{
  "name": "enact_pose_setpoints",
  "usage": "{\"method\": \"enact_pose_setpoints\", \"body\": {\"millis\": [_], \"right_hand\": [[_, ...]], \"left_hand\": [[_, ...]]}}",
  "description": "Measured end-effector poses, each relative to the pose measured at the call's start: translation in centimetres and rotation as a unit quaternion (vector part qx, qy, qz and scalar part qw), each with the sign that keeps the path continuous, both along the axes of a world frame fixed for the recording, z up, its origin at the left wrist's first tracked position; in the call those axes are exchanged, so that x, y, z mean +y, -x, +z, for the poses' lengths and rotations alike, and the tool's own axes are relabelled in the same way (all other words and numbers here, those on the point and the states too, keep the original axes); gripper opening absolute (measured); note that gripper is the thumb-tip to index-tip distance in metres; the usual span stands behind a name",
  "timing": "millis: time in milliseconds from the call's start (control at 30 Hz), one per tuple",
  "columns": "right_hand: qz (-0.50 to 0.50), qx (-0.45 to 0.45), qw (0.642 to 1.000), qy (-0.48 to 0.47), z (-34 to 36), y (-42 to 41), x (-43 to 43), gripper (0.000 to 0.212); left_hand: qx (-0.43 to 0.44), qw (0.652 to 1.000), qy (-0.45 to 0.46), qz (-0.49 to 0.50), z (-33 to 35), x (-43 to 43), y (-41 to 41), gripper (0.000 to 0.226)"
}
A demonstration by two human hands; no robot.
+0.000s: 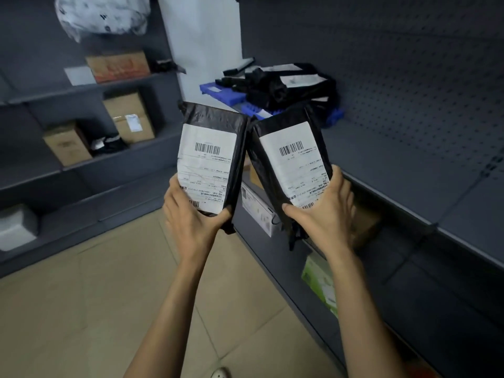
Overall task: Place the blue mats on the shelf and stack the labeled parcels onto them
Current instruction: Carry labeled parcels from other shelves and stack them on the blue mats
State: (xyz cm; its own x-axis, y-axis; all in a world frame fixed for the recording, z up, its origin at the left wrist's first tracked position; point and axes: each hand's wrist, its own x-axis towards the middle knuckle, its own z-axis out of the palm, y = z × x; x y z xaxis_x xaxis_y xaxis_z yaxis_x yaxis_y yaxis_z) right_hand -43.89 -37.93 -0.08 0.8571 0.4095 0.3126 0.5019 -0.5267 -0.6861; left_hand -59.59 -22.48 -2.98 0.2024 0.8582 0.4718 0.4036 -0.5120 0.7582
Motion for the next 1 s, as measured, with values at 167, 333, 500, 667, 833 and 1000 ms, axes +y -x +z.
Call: {"method": "enact_pose_setpoints", "body": {"millis": [167,333,500,667,833,1000], "right_hand": [[0.011,-0.018,0.999,-0.024,2.4,-1.5,11.1,0.127],[-0.002,-0.017,0.999,-0.047,3.7,-3.7,19.0,0.127],[-0.030,-0.017,0.999,-0.039,4.9,-7.9,23.5,0.125],[-0.078,-0.042,0.996,-0.026,6.7,-14.8,26.3,0.125],[-0.112,-0.055,0.991,-0.039,8.7,-22.7,29.1,0.124],[-0.112,-0.056,0.992,-0.024,12.2,-30.7,32.1,0.123]], "left_hand": [[-0.010,1.000,-0.012,0.001,2.6,10.8,-1.3,0.109],[-0.018,0.999,-0.016,-0.049,4.7,19.9,-4.2,0.107],[-0.014,0.994,0.031,-0.104,5.6,24.9,-10.4,0.105],[-0.033,0.982,0.042,-0.184,6.9,28.5,-18.6,0.095],[-0.025,0.970,0.043,-0.239,9.4,32.3,-28.1,0.096],[-0.013,0.959,0.063,-0.275,12.9,35.5,-37.4,0.099]]}}
